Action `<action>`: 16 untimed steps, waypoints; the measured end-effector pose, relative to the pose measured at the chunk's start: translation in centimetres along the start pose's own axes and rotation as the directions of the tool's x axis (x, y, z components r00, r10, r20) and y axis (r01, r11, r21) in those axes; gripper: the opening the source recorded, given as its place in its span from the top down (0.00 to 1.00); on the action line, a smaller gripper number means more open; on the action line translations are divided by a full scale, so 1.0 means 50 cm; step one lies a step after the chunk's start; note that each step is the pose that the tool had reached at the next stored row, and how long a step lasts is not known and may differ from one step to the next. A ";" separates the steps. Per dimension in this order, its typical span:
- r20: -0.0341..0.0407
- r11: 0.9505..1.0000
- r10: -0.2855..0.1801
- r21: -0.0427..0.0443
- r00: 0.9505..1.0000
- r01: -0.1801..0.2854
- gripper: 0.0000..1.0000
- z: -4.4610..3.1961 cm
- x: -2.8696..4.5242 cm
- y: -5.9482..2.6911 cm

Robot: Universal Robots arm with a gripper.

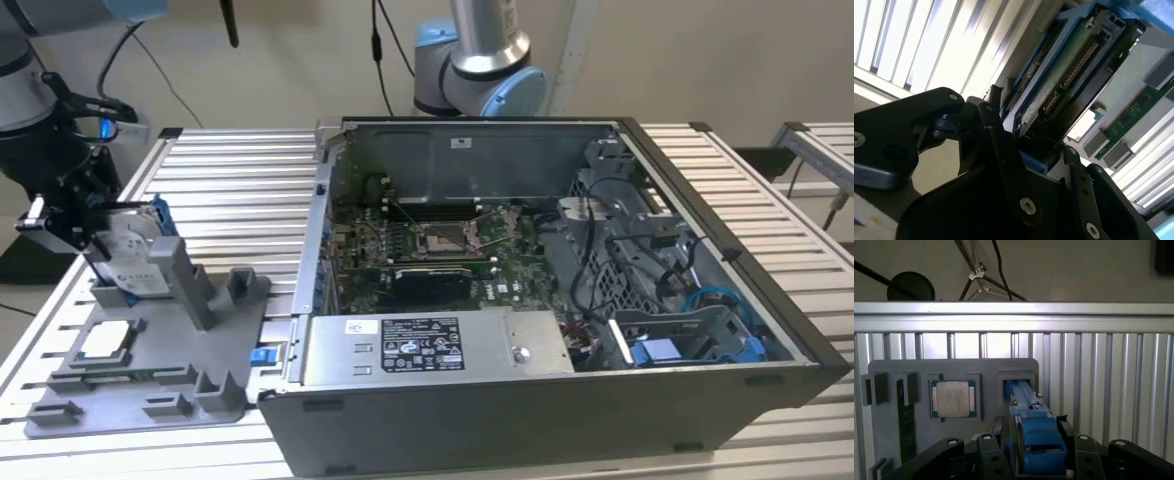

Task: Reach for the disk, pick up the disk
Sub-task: 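Pick up the disk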

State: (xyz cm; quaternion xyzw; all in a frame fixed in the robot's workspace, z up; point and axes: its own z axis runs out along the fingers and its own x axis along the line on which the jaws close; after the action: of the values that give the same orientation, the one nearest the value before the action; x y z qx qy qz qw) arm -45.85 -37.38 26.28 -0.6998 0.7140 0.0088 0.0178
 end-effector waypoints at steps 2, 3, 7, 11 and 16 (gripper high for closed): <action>0.000 1.000 0.000 0.000 1.000 0.000 0.00 0.000 0.000 0.000; 0.000 1.000 0.000 0.000 1.000 0.000 0.00 0.000 0.000 0.000; 0.000 1.000 0.000 0.000 1.000 0.000 0.00 0.000 0.000 0.000; 0.000 1.000 0.000 0.000 1.000 0.000 0.00 0.000 0.000 0.000; 0.000 1.000 0.000 0.000 1.000 0.000 0.00 0.001 0.000 0.000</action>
State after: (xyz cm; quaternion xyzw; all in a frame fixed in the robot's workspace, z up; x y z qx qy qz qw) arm -45.85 -37.38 26.25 -0.6998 0.7140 0.0088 0.0178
